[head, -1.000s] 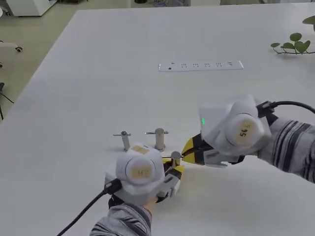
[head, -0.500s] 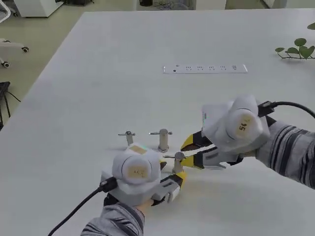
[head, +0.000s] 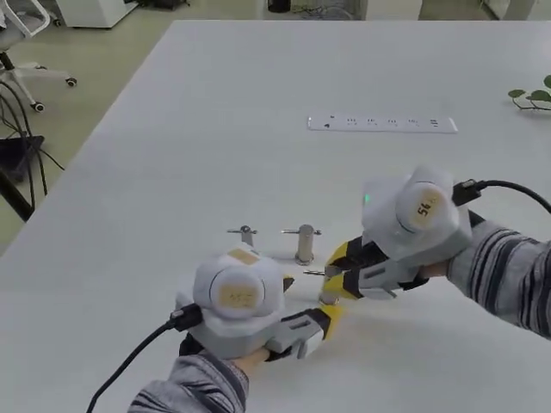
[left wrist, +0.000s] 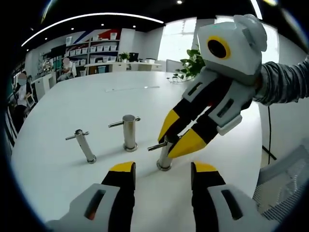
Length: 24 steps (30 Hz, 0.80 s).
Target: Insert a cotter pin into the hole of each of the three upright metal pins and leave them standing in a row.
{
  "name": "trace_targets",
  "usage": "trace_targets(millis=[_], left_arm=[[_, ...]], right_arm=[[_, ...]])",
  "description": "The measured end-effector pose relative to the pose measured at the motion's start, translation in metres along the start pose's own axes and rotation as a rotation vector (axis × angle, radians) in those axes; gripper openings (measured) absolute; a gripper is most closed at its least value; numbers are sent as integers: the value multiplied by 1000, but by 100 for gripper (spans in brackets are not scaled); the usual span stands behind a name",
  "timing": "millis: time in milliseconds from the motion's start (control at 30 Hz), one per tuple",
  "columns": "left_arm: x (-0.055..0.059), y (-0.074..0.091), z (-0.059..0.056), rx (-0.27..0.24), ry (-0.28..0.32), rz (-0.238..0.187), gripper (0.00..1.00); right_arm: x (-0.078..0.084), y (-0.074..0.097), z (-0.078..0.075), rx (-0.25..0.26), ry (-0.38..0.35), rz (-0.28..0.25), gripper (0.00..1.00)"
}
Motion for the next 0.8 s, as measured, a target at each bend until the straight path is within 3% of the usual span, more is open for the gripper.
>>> trace_targets(millis=[367, 533, 800], left_arm=[[-5, 20, 9, -15, 3, -36, 57], [-2, 29, 17, -35, -8, -39, 63], [4, 43, 33, -64, -14, -25, 70]], right_arm=[[-1, 10, -16, -3, 4, 14, 8], [-2, 17, -30, 14, 60, 41, 8], [-2, 23, -42, 23, 89, 75, 8]])
Point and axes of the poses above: the centre of the closed fingertips' face, and the gripper's own axes: y roughly backward along the fingers, z roughly to its left, x roughly out of its underside, the point moved 6 cm from there along y, roughly backward along the fingers, and after that the axes turned 15 degrees about -y, right-handed, at the moved point
